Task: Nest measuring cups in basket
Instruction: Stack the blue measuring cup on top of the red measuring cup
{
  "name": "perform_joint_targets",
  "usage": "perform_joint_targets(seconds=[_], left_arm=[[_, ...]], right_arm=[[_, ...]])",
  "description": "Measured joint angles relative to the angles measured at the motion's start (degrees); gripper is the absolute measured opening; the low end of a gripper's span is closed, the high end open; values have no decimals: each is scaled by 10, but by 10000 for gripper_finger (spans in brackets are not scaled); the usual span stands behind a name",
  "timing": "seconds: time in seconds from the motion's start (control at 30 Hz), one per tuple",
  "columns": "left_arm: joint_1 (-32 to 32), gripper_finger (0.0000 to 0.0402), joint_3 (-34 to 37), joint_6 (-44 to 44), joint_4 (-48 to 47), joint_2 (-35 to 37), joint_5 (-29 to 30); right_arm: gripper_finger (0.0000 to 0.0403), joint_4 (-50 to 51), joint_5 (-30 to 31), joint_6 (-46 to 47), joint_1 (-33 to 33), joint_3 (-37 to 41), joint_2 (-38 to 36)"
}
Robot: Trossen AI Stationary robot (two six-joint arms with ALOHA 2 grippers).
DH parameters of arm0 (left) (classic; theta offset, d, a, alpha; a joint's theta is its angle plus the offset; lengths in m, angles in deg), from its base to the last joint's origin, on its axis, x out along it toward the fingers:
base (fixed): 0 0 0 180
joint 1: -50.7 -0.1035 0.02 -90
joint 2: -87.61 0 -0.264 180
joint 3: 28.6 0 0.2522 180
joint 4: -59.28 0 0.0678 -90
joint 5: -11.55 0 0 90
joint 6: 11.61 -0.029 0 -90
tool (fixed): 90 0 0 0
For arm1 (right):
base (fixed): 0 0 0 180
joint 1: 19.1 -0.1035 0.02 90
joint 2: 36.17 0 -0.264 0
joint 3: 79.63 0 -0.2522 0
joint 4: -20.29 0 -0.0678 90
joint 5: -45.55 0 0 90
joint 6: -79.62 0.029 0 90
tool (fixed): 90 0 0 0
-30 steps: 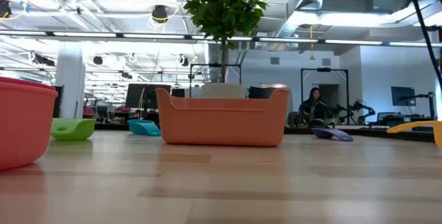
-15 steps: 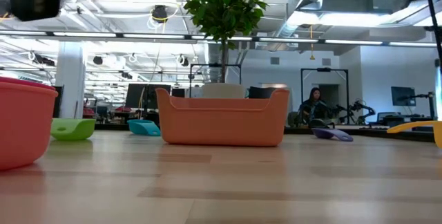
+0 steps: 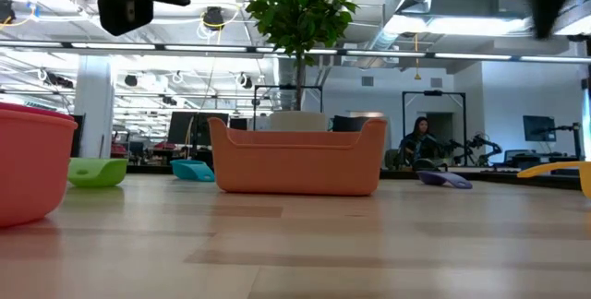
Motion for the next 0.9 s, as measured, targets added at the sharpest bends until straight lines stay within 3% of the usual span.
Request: perform_joint_targets(seconds=[0.2,0.37,0.6,0.9], left_arm=[[-5,125,0,0,-43,0,-17],[-5,137,0,-9,-58,0,-24],[-5,137,0,-35,-58,0,-26],[-5,137,0,-47,-58,0,-40]], right_arm=[[130,-34,-33,236,-66,110,-51],[185,-42,-53,378,-122,159,-62],[262,-57,-37,465,-166,189,-61],[235,-130,-18,507,-185,252,-61]])
